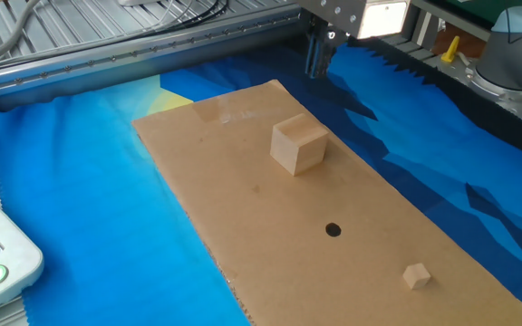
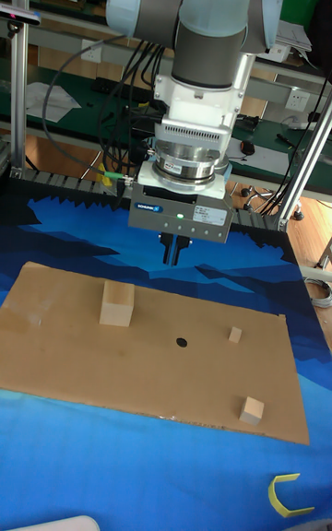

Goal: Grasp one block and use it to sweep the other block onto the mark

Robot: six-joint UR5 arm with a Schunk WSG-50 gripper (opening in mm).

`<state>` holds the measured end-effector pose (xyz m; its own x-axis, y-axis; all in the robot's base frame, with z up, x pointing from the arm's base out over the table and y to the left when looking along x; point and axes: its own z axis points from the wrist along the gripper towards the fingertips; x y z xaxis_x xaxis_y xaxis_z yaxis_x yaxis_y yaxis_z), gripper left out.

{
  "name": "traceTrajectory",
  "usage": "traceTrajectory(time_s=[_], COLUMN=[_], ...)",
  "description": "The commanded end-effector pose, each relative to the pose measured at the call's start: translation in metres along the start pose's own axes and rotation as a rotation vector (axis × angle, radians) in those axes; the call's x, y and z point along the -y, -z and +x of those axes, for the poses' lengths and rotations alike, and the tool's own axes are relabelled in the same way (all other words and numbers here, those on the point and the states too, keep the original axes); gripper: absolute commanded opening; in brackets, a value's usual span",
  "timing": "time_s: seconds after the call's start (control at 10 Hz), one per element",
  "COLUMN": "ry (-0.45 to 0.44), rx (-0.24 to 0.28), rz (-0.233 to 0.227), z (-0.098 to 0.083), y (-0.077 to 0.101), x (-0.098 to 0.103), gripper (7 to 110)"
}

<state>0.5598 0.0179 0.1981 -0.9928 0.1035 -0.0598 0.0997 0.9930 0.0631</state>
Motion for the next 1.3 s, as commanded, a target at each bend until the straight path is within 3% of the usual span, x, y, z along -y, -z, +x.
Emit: traceTrajectory(time_s=[0.0, 1.2], ry=[0.007, -0.012], rx=[0.008, -0.014], rz=[-0.020, -0.024], z=[-0.0022, 0.0015], y=[0.0006, -0.0085], x=[-0.0043, -0.0028], gripper=[7, 7])
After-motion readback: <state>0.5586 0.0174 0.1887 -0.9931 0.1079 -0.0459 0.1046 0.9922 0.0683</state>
